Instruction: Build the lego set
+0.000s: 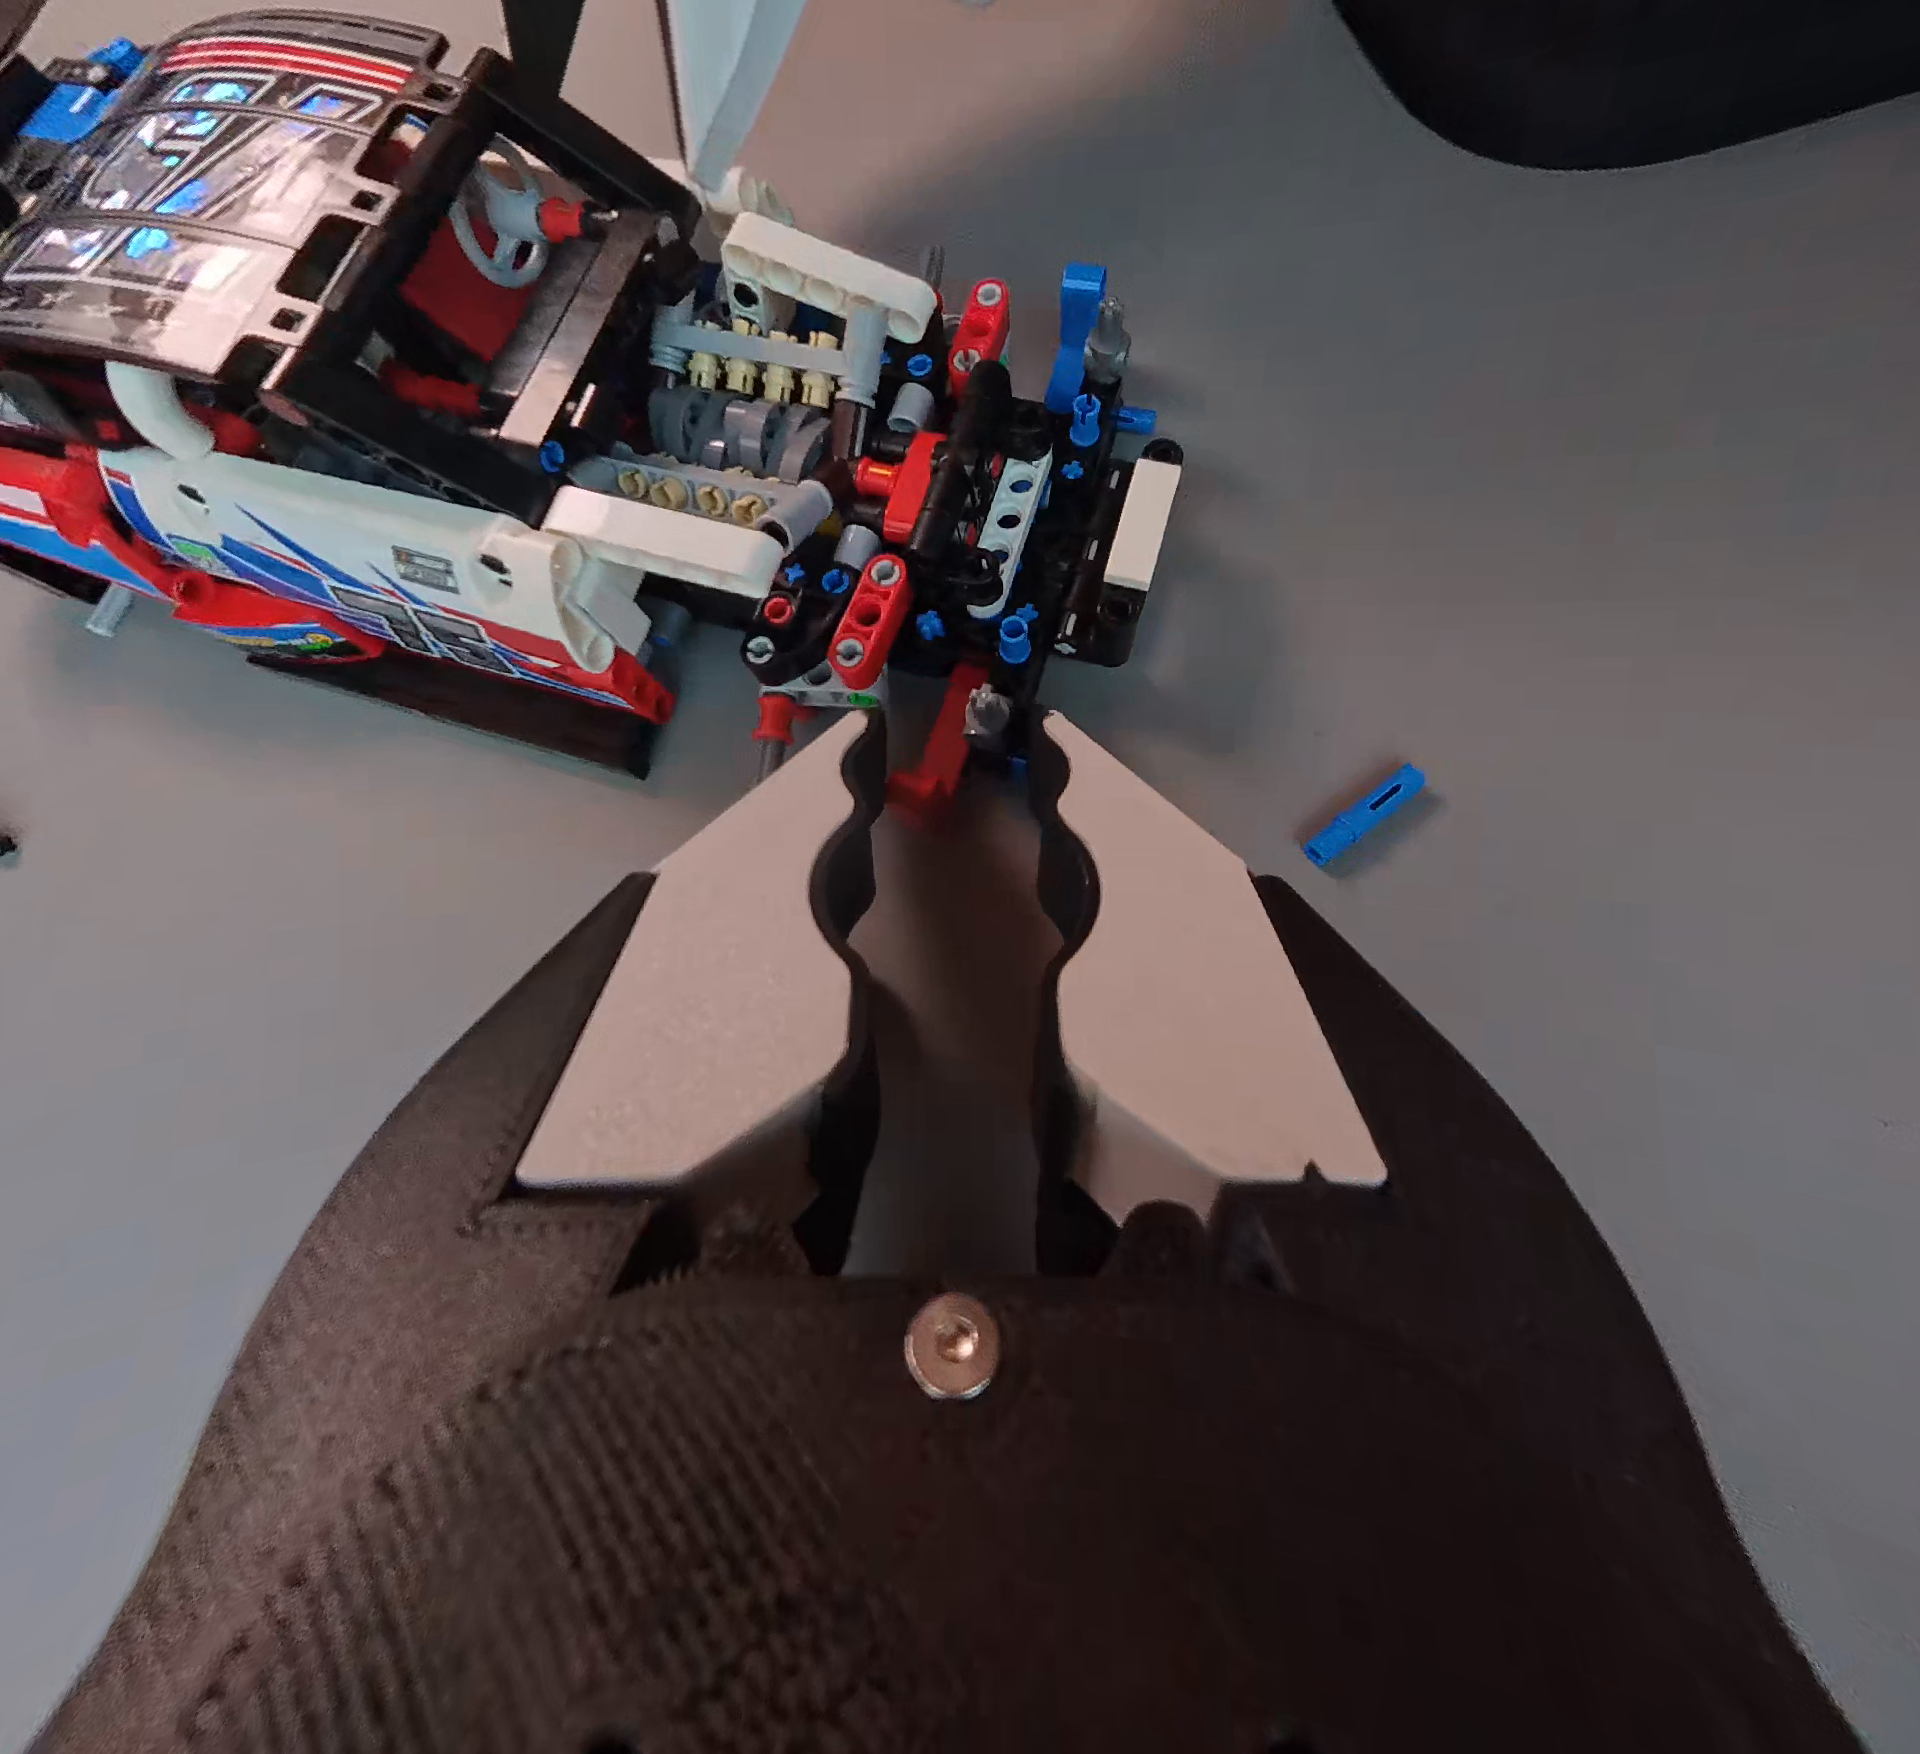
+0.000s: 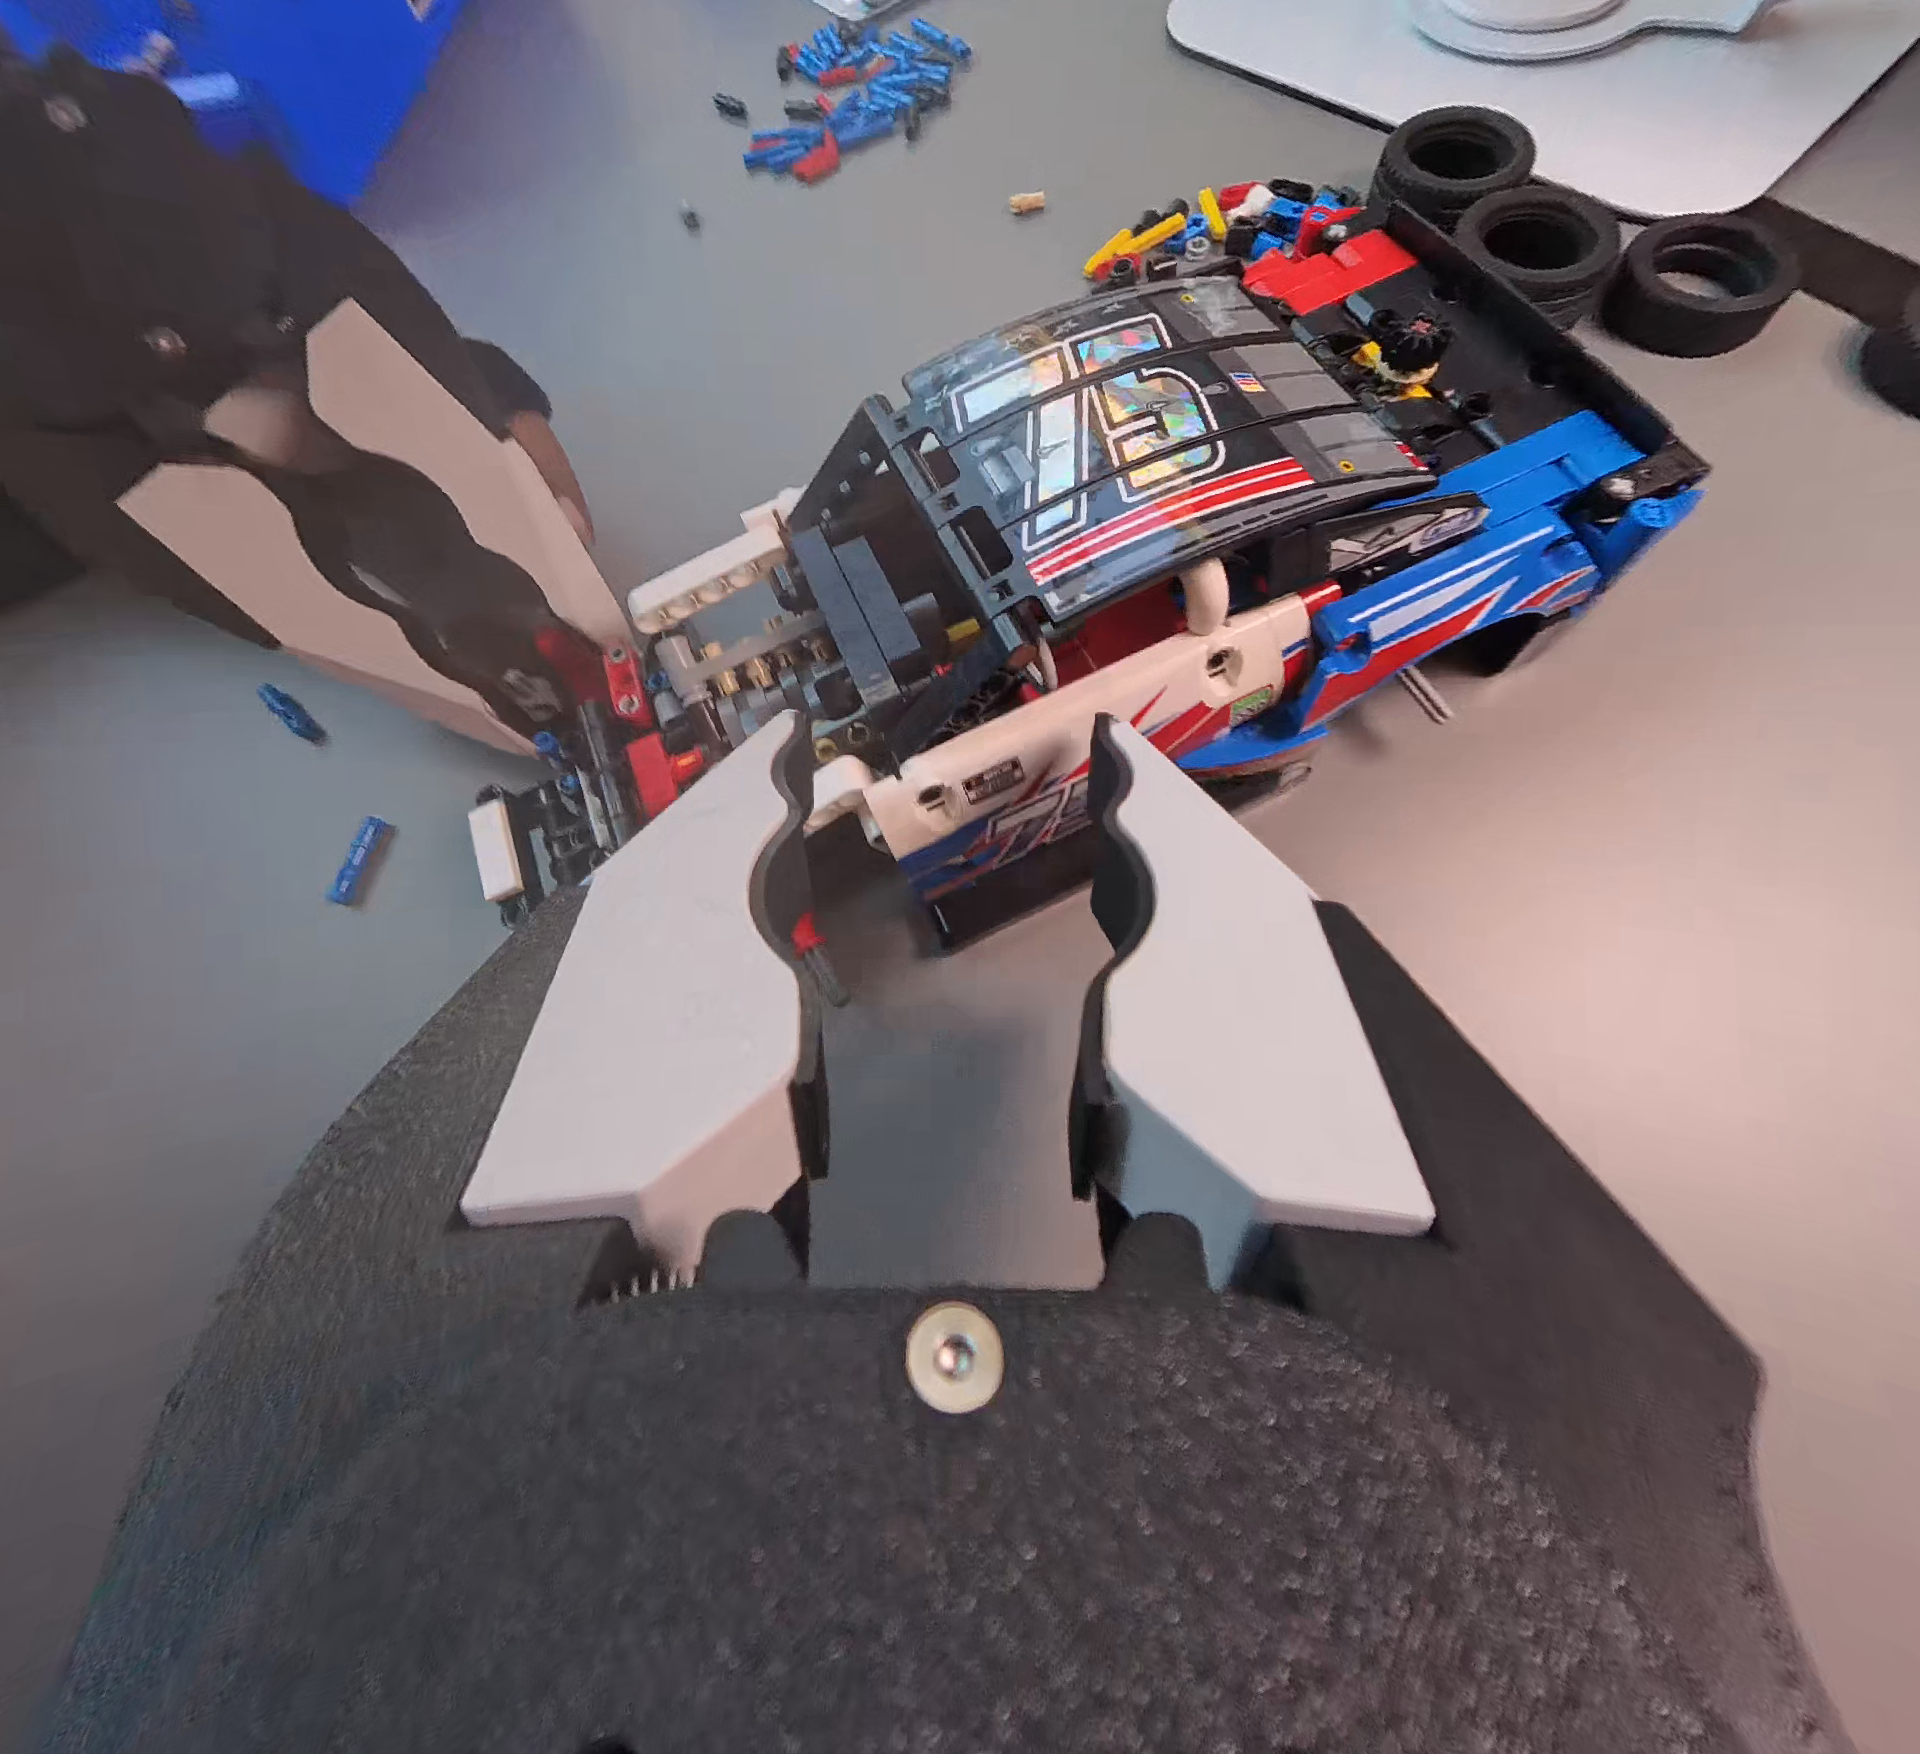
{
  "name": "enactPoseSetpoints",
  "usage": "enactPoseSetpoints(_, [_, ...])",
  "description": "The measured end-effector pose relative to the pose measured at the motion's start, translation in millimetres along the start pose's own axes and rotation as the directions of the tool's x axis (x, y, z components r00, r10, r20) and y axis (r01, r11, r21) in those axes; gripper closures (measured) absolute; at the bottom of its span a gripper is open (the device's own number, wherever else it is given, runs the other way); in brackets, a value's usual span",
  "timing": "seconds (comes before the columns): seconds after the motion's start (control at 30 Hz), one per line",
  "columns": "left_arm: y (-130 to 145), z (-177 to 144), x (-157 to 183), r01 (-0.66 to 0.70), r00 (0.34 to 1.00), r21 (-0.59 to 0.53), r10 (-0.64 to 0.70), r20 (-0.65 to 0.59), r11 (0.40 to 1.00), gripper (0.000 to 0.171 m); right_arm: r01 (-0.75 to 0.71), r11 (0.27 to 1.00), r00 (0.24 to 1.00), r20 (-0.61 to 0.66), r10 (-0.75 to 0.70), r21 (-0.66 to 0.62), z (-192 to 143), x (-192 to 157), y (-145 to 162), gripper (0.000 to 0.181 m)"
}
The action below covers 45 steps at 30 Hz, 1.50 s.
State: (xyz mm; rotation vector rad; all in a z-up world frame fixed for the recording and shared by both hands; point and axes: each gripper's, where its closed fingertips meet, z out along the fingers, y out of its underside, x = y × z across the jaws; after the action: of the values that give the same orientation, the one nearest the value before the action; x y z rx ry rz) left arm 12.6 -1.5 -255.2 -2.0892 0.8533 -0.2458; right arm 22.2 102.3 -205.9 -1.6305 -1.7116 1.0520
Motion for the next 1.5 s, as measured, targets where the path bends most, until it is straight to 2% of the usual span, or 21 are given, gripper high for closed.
enactPoseSetpoints(0.07, [-3, 3, 2, -0.014, 1.0, 0.001, 0.014, 0.002, 1.0, 0.147, -0.047, 0.998, 0.997, 0.059, 0.046, 0.031, 5, 0, -3, 0.129])
enactPoseSetpoints(0.2, [-5, 5, 5, -0.026, 1.0, 0.005, 0.026, -0.003, 1.0, 0.148, -0.042, 0.999, 0.99, 0.133, 0.037, 0.034, 10, -4, -10, 0.13])
enactPoseSetpoints(0.33, [-3, 3, 6, -0.034, 0.999, 0.002, 0.034, -0.01, 0.999, 0.148, 0.009, 1.0, 0.993, 0.118, -0.011, 0.018, 20, -3, -10, 0.137])
enactPoseSetpoints(0.6, [4, -8, 19, -0.053, 0.994, 0.008, 0.053, -0.092, 0.999, 0.154, 0.003, 0.997, 0.988, 0.157, -0.014, 0.074, 34, -20, -17, 0.14])
enactPoseSetpoints(0.77, [2, -22, 20, -0.003, 0.985, 0.064, 0.014, -0.171, 0.998, 0.142, 0.026, 0.987, 0.986, 0.159, -0.052, 0.157, 22, -18, -27, 0.138])
enactPoseSetpoints(0.87, [-5, -33, -1, 0.081, 0.989, 0.136, -0.063, -0.135, 0.987, 0.144, 0.146, 0.968, 0.976, 0.13, -0.175, 0.206, 5, -15, -26, 0.147])
enactPoseSetpoints(0.93, [-7, -35, -21, 0.126, 0.991, 0.179, -0.116, -0.066, 0.976, 0.144, 0.245, 0.949, 0.959, 0.092, -0.267, 0.199, -1, -13, -17, 0.153])
enactPoseSetpoints(1.07, [-12, -35, -46, 0.146, 0.985, 0.232, -0.163, 0.058, 0.962, 0.145, 0.322, 0.925, 0.935, 0.089, -0.344, 0.2, -2, -24, -11, 0.163])
enactPoseSetpoints(1.23, [-23, -30, -53, 0.042, 0.98, 0.221, -0.084, 0.182, 0.974, 0.154, 0.506, 0.855, 0.861, -0.005, -0.509, 0.116, 11, -46, -14, 0.166])
enactPoseSetpoints(1.37, [-25, -28, -54, 0.059, 0.977, 0.228, -0.103, 0.185, 0.972, 0.156, 0.692, 0.719, 0.703, -0.168, -0.691, -0.064, 25, -41, -7, 0.169])
enactPoseSetpoints(1.5, [-22, -29, -53, 0.081, 0.978, 0.232, -0.122, 0.168, 0.969, 0.154, 0.761, 0.635, 0.601, -0.225, -0.767, -0.131, 29, -40, -6, 0.172])
